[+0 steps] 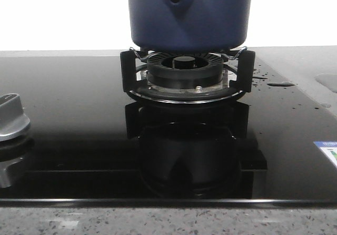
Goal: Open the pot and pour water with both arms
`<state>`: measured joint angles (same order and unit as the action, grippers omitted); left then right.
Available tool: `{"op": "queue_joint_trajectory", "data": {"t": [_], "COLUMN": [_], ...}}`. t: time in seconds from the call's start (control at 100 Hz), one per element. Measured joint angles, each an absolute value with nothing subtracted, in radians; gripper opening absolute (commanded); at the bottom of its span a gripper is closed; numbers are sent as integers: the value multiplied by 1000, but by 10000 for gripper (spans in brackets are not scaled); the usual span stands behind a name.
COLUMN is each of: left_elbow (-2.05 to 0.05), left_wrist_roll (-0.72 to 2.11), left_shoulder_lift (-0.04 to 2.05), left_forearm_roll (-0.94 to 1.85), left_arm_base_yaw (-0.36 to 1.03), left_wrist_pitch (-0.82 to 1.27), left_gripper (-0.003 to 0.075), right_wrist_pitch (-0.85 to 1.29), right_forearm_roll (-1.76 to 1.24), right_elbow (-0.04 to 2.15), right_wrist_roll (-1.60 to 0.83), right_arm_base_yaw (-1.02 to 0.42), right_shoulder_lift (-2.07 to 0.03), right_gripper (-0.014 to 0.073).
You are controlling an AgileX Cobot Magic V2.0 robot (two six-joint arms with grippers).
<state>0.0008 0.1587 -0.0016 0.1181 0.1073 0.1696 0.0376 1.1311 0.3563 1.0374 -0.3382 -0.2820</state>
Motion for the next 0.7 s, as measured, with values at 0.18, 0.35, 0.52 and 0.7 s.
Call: {"op": "queue_joint_trajectory", "data": {"t": [0.18, 0.35, 0.52, 0.7], "left_elbow": [1, 1, 1, 1], "left_wrist_roll": [98, 87, 84, 82], "left_shoulder_lift": [-2, -2, -2, -2], "left_forearm_roll": [116, 116, 119, 119], "left_arm_base_yaw": [107, 107, 107, 107], "left_wrist_pitch": [194, 284, 321, 322], "left_gripper": [-20, -20, -20, -20], "right_wrist_pitch": [38, 38, 38, 38], "right_forearm_roll": [1131, 1131, 1131, 1131], "right_elbow": [356, 356, 356, 356], "right_wrist_roll": [1037, 1037, 1035, 1035], "right_arm_base_yaw": [-338, -338, -338, -338], "right_shoulder_lift": [-282, -282, -282, -282], "right_gripper": [-71, -71, -71, -71]}}
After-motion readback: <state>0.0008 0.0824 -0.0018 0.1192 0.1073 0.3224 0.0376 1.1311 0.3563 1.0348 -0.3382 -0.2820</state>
